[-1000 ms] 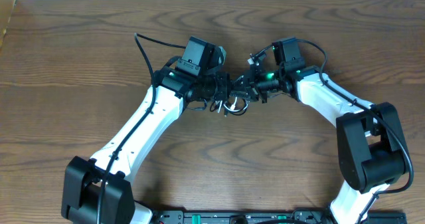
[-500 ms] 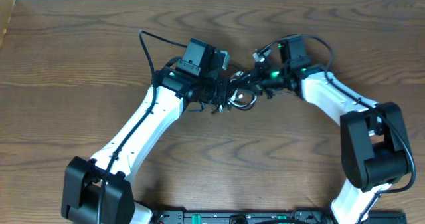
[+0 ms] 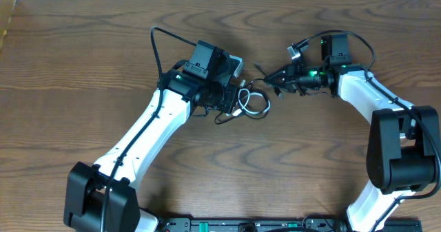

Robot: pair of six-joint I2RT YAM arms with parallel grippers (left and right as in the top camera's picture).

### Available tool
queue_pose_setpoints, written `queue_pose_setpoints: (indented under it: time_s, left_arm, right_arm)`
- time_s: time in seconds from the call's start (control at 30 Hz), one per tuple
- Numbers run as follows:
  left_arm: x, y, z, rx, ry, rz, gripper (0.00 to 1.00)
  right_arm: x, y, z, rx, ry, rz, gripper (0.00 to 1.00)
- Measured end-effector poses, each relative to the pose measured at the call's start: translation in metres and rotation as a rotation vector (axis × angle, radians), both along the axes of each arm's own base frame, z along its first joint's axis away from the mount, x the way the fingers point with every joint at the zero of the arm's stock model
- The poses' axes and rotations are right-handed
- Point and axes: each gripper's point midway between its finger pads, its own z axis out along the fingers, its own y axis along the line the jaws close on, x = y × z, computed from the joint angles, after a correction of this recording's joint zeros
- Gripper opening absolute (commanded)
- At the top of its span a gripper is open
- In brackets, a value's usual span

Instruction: Untangle cables

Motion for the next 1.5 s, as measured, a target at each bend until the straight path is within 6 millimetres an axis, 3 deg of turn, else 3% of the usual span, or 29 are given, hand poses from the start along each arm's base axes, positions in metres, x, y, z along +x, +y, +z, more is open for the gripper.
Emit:
queue_pose_setpoints:
  time_s: [0.13, 0.3, 0.4, 0.5, 0.6, 0.7, 0.87, 0.97, 1.1, 1.27, 1.5]
  left_arm:
    - [0.0, 0.001, 0.0, 0.004, -0.004, -0.002, 0.08]
    - [0.001, 0.002, -0.001, 0.014, -0.008, -0.004, 0.08]
    - [0.001, 0.003, -0.001, 0.021, -0.013, -0.006, 0.07]
    - [0.001, 0.003, -0.001, 0.021, -0.014, -0.005, 0.07]
    - [0.002, 0.003, -0.001, 0.021, -0.019, -0.004, 0.07]
    - [0.006, 0.001, 0.001, 0.01, -0.032, 0.004, 0.08]
    - [0.019, -0.005, 0.01, -0.046, -0.05, 0.08, 0.08]
    - [0.025, -0.008, 0.014, -0.078, -0.048, 0.127, 0.08]
    - [0.031, -0.013, 0.02, -0.13, -0.034, 0.184, 0.08]
    - [0.035, -0.019, 0.026, -0.197, 0.004, 0.261, 0.08]
    - [0.037, -0.032, 0.039, -0.31, 0.058, 0.301, 0.08]
  right_arm:
    - [0.004, -0.01, -0.011, -0.078, -0.075, 0.003, 0.01]
    - [0.011, -0.038, -0.047, -0.331, -0.083, -0.068, 0.01]
    - [0.017, -0.06, -0.065, -0.493, -0.086, -0.12, 0.26]
    - [0.02, -0.074, -0.073, -0.582, -0.091, -0.142, 0.37]
    - [0.019, -0.073, -0.073, -0.579, -0.099, -0.131, 0.54]
    - [0.017, -0.061, -0.064, -0.504, -0.157, -0.061, 0.61]
    - [0.004, -0.028, -0.035, -0.281, -0.304, 0.109, 0.62]
    - [-0.003, -0.017, -0.02, -0.176, -0.367, 0.17, 0.54]
    - [-0.009, -0.007, -0.006, -0.085, -0.426, 0.217, 0.55]
    - [-0.015, 0.005, 0.0, -0.041, -0.458, 0.26, 0.56]
    - [-0.019, 0.022, -0.011, -0.118, -0.461, 0.291, 0.38]
